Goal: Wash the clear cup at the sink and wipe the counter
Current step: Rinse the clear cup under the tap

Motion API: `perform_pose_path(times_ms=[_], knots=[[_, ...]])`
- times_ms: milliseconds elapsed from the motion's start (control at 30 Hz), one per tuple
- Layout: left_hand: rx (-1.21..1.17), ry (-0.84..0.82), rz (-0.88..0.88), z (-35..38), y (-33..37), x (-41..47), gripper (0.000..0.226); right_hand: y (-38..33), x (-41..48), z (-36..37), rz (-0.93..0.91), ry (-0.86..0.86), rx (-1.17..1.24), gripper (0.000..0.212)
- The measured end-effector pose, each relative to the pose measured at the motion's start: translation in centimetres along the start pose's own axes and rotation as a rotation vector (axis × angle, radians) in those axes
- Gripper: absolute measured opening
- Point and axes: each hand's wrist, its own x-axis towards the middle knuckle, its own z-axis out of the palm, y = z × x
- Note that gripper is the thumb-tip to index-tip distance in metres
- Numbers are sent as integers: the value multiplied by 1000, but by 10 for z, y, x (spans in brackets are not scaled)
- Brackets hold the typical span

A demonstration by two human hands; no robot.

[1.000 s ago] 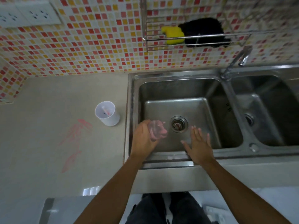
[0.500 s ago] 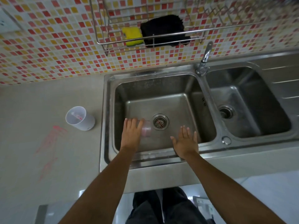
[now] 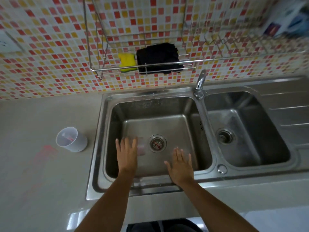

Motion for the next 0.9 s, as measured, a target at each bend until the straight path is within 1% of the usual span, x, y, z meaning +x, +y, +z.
perform_pose_path(times_ms=[67,100,167,200,267,300,367,433,533,600,667,700,800,900], knots=[[-162,33,-113,7,11,4,67,15,13,-18,-21,80,44,96],[-202,37,-139,10,18,6,66,25,24,-30,-20,128,89,94],[-232,46,-148,10,33,14,67,46,49,-61,-19,213,203,77],[-242,60,-141,6,40,19,68,56,62,-78,-22,270,263,73],[-278,75,-123,-5,54,33,73,74,89,-111,-4,366,374,72],[-301,56,-109,-10,60,42,77,82,102,-126,15,385,433,72],[-354,16,-78,-20,74,62,85,97,134,-146,46,391,514,72],[-462,-13,-46,-29,88,82,88,108,163,-165,91,365,600,70],[-736,12,24,-40,109,108,84,114,190,-181,126,300,669,54],[-923,35,71,-45,122,120,80,117,200,-183,116,265,609,40],[-1014,57,107,-49,137,128,78,124,206,-180,58,290,495,28],[-1043,59,117,-50,143,130,77,131,210,-177,27,290,445,25],[-1122,46,145,-54,162,135,75,139,216,-173,-60,269,342,27],[-1161,-23,149,-49,180,142,73,134,221,-171,-117,278,272,16]])
